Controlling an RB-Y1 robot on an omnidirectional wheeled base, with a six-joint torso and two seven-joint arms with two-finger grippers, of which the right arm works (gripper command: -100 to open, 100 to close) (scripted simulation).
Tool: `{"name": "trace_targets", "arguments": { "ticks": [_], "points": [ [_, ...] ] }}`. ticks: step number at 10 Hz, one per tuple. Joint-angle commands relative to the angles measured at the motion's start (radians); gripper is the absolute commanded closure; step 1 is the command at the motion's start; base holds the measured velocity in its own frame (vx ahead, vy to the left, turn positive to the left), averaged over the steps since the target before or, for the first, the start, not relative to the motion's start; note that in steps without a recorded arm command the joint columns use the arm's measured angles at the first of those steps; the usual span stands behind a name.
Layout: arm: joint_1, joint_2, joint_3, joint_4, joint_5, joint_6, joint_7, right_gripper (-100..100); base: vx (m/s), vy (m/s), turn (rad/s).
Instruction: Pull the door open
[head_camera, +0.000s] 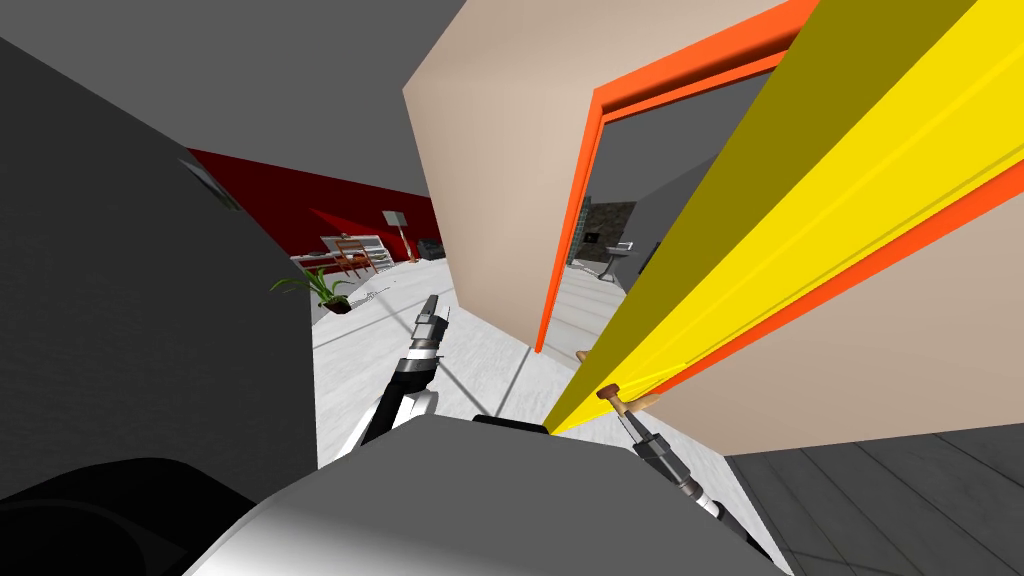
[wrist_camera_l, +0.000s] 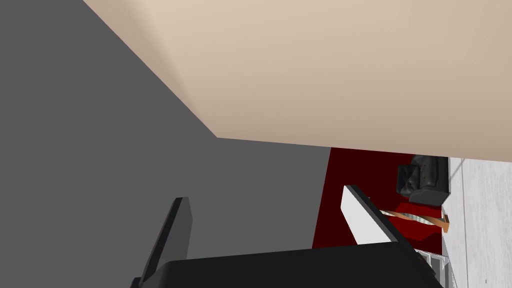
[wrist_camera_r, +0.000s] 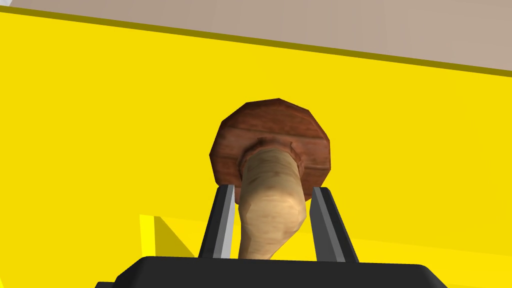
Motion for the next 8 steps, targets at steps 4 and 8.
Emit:
{"name": "trace_targets", "arguments": {
  "ticks": [4,8],
  "points": [
    [0.006,0.000,0.002,-0.002,0.001,-0.005,0.000,100,-0.006,-0.004,0.008],
    [-0.006,0.009,0.009,0.052,0.007,-0.039,-0.003,100,0.002,0.020,-0.100]
  ]
}}
